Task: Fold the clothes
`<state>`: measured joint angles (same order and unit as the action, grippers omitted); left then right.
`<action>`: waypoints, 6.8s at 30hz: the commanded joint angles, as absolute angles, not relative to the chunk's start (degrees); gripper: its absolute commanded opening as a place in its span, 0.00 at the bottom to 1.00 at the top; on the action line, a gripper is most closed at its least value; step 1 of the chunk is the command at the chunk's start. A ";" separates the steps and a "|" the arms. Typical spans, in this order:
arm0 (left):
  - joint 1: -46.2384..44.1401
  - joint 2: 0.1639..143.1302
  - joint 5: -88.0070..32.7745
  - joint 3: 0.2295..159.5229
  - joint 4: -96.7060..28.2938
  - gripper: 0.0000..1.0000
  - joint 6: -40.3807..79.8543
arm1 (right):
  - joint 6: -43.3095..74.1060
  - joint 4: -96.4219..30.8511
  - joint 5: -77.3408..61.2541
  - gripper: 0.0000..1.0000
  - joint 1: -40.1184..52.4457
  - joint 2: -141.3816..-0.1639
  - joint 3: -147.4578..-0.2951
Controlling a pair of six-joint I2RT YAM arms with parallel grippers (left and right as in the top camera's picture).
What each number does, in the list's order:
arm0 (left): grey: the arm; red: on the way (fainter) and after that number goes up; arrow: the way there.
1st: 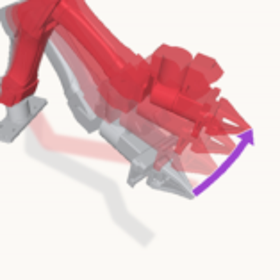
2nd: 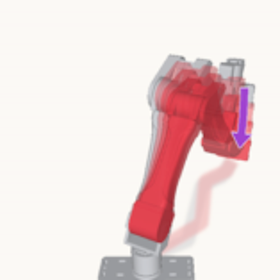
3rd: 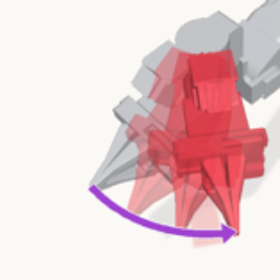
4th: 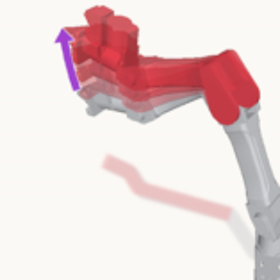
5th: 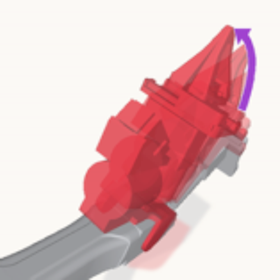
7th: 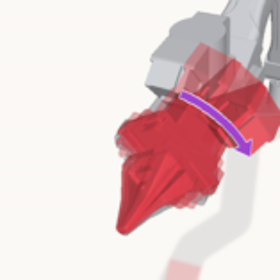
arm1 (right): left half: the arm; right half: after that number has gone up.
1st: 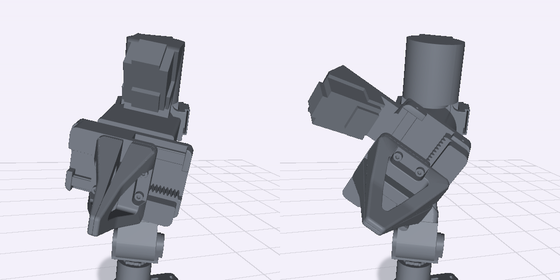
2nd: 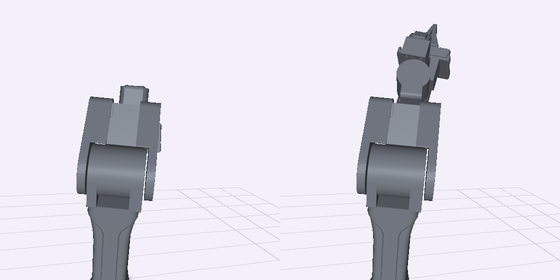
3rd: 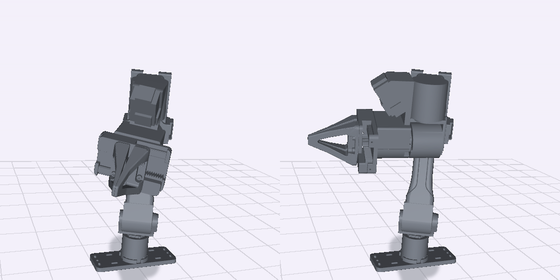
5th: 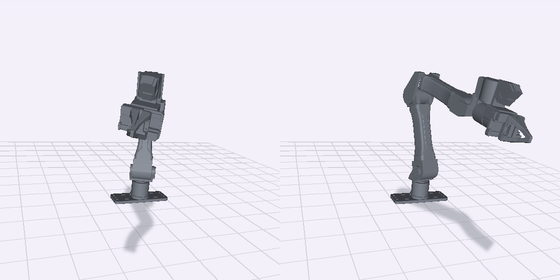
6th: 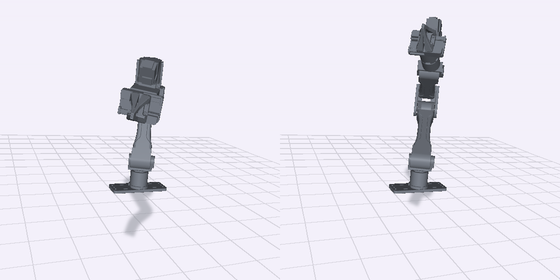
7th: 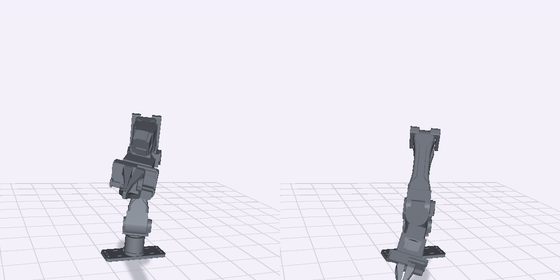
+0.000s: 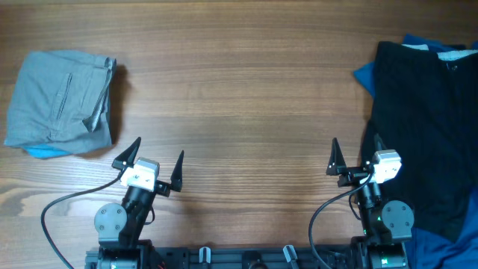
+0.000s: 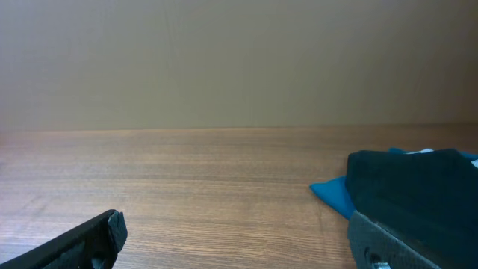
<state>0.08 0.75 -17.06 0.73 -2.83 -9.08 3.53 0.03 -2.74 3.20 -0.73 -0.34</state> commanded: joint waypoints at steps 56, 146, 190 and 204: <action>0.38 0.38 -17.98 0.32 -2.52 1.00 -8.54 | 2.98 0.62 -3.42 1.00 3.03 -0.64 -0.32; 4.03 47.62 -15.44 70.43 -40.77 1.00 7.09 | 7.35 -36.05 -30.02 0.24 34.79 -102.32 -94.80; -14.11 114.43 -23.64 70.43 -19.66 0.04 -7.22 | 18.02 -56.21 -14.98 0.76 1.15 -96.23 -94.76; -1.39 107.96 -27.24 72.14 -23.99 0.22 5.80 | 17.98 -56.62 -13.47 0.77 1.15 -96.23 -94.76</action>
<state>-0.47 112.36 -18.92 71.05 -23.62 7.57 19.14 -56.36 -15.14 0.93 -96.75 -94.32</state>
